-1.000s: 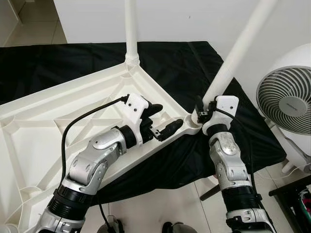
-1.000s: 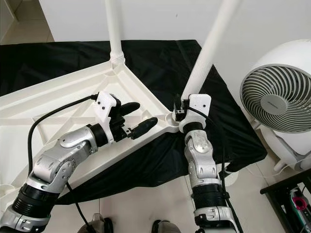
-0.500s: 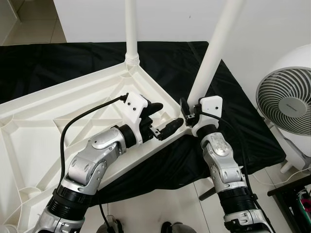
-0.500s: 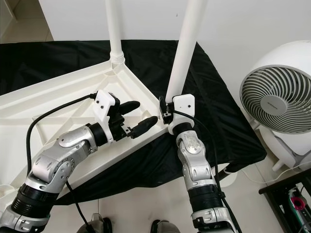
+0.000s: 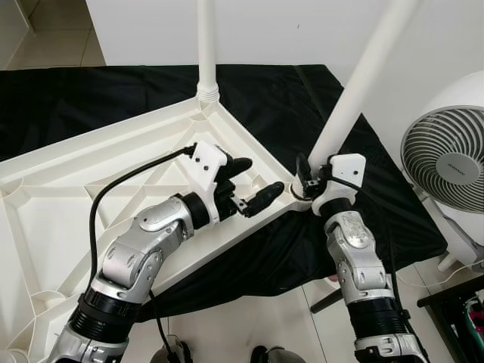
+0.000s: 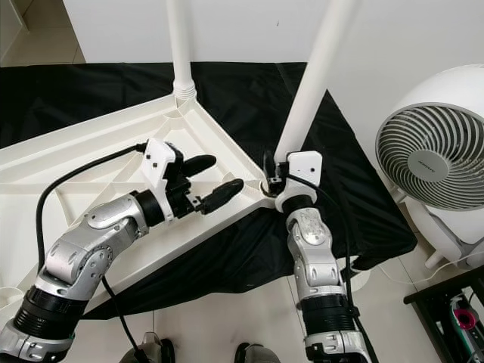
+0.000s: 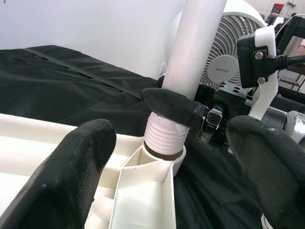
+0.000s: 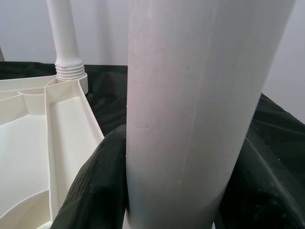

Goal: Building children table

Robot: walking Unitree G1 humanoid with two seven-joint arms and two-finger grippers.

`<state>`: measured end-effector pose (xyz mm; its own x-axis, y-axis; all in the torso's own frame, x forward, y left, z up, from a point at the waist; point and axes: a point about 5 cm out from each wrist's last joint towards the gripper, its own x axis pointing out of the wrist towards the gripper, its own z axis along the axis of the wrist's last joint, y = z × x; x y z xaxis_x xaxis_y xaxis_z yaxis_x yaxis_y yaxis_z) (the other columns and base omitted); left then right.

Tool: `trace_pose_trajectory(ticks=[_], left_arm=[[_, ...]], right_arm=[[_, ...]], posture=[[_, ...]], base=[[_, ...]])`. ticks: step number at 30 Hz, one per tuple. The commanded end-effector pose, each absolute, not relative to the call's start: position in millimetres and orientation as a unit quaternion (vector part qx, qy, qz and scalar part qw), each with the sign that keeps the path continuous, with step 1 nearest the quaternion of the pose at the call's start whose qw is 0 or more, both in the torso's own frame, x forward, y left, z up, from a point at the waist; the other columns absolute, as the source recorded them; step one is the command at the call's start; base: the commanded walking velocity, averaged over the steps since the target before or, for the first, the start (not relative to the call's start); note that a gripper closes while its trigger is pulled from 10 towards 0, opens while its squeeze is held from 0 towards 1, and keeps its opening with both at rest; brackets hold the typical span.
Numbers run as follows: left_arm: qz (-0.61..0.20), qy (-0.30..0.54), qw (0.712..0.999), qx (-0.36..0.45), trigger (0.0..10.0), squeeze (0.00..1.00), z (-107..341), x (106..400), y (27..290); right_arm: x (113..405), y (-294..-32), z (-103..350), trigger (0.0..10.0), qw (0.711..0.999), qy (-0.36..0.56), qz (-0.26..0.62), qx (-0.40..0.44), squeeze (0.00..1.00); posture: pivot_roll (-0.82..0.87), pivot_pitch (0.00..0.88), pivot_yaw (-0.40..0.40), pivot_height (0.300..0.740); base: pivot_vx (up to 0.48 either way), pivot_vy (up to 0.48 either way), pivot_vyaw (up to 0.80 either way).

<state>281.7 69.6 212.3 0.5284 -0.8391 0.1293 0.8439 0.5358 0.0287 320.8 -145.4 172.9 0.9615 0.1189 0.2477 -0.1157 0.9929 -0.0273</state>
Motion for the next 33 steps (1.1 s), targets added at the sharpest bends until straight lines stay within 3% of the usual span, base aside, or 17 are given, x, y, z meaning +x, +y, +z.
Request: trace_pose_trajectory(ticks=[1, 33], left_arm=[[-0.524, -0.063, 0.849, -0.013, 10.0, 0.0, 213, 277, 65], [-0.523, -0.063, 0.85, -0.01, 10.0, 0.0, 216, 276, 69]], right_arm=[[318, -149, 149, 10.0, 0.996, -0.07, 0.056, -0.007, 0.0], [307, -132, 143, 10.0, 0.994, -0.06, 0.092, -0.009, 0.0]], posture=[[0.07, 0.143, -0.045, 0.74], [0.07, 0.153, -0.044, 0.74]], base=[[0.0, 0.0, 0.0], [0.0, 0.0, 0.0]])
